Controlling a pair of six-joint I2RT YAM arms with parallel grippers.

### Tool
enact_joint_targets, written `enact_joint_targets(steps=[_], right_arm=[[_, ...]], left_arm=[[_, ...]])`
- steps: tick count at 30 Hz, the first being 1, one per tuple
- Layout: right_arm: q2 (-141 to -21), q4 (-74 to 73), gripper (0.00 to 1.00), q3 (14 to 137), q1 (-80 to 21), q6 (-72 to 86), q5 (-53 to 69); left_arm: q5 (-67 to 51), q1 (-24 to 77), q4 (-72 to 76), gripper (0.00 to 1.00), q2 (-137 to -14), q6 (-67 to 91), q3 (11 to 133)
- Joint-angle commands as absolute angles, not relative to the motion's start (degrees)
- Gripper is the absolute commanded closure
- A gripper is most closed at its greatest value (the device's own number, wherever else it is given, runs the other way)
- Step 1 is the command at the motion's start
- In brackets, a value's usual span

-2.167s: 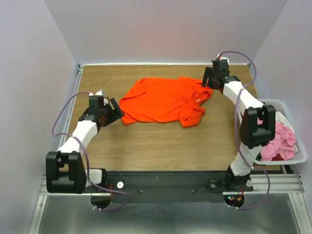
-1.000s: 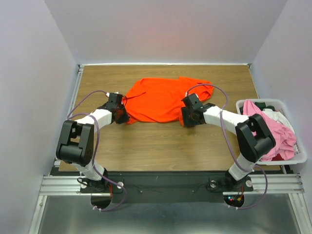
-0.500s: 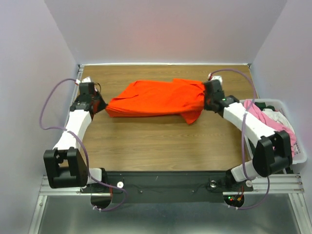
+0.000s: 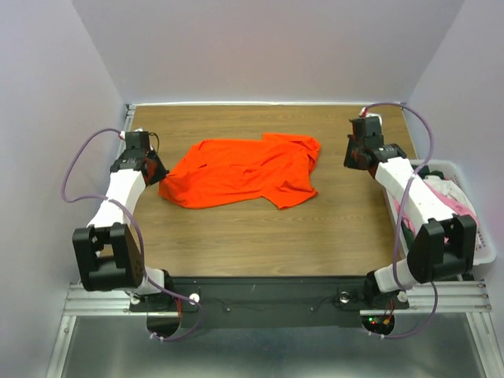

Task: Fold and stack the t-shirts
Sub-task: Flatten the tshirt out

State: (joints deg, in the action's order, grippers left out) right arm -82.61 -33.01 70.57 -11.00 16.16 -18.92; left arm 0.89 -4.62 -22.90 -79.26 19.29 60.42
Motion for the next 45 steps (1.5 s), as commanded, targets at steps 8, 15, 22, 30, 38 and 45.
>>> enact_joint_targets(steps=[8,15,22,30,38,45], right_arm=[[-92.71,-28.04,0.40,65.65,-13.53,18.45,3.07],[-97.99,-26.28,0.44,67.32,-15.73,21.53,3.51],[-100.90,-25.93,0.46,65.75,-17.23,24.87,0.80],[-101.86,-23.38,0.78,63.90,-17.23,25.84,-1.84],[-101.08,-23.47,0.99,64.34,-14.86,24.34,-10.46],[-98.35,-23.55,0.99,62.06,-11.26,23.99,-12.04]], left_arm=[[3.24,-4.83,-17.84,0.69,-90.62,19.60,64.68],[7.91,-7.11,-17.84,0.17,-83.33,21.00,62.77],[2.99,-12.83,-16.08,0.15,-74.19,22.94,52.13],[-1.65,-12.83,-16.26,0.15,-74.18,21.53,49.92],[-7.56,-8.37,-15.47,0.18,-76.90,20.92,49.57],[3.51,3.86,-16.61,0.23,-81.73,22.06,54.22]])
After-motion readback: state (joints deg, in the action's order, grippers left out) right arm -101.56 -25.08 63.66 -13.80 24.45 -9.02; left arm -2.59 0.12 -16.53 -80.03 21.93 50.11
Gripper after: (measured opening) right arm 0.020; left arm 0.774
